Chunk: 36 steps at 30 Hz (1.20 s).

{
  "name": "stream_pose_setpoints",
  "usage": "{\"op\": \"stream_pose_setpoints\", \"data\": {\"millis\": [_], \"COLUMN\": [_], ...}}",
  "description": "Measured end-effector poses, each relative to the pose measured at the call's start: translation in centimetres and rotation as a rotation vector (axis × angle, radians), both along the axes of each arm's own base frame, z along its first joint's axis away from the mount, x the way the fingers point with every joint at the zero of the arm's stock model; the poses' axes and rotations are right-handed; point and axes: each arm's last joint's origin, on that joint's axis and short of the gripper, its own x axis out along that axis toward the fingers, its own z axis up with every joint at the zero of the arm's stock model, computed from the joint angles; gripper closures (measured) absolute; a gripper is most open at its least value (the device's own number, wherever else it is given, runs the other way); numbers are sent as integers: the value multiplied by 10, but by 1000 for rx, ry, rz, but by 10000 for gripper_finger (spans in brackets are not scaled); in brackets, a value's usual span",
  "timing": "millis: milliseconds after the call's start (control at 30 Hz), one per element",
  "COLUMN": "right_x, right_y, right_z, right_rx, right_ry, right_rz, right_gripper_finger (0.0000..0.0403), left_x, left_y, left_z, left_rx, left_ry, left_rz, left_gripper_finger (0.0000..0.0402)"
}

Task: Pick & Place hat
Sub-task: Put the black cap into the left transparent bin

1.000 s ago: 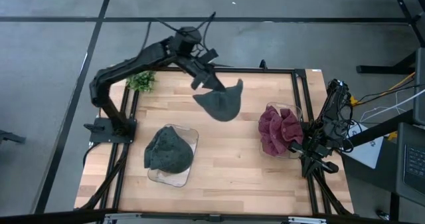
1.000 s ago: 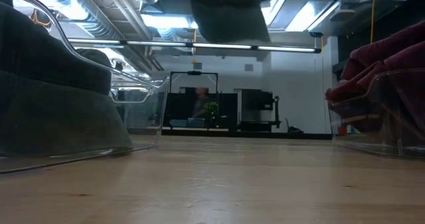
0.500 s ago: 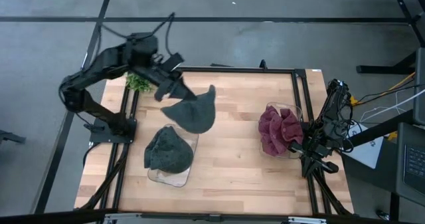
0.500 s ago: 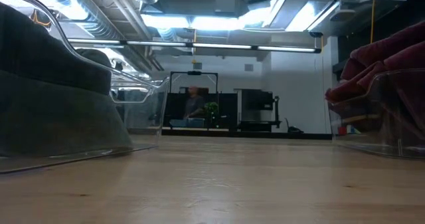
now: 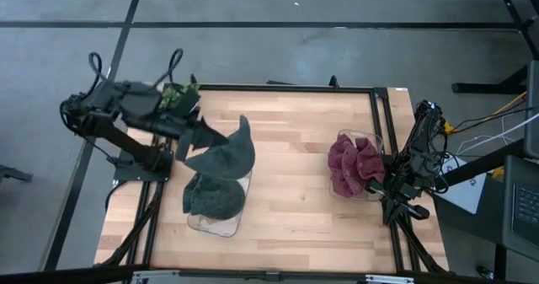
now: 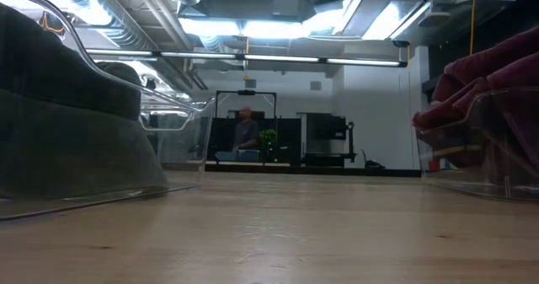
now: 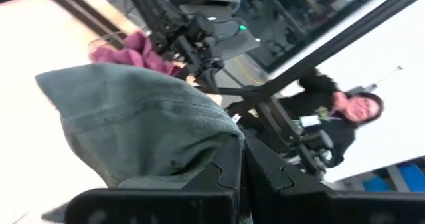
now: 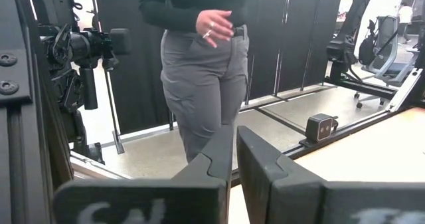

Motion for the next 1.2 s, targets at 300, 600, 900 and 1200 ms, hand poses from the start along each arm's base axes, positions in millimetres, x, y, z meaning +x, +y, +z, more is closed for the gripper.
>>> {"op": "stream_pose_setpoints", "data": {"millis": [300,600,900,1200], "right_x": [0,0,0,0], "right_y": [0,0,0,0], "right_z": [0,0,0,0], "right_rx": [0,0,0,0], "right_ry": [0,0,0,0], "right_rz": [0,0,0,0], "right_gripper_finger": [379,379,379,379], "left_x": [-3,16,34,48], "left_y": [-41,-75,-89,-96], "left_z": [-19,-41,-78,-96], "left_rx": [6,11,36,5], "left_ry": [130,190,378,447], "left_rz": [137,260,413,500], "left_gripper_finger": [398,398,398,398]}}
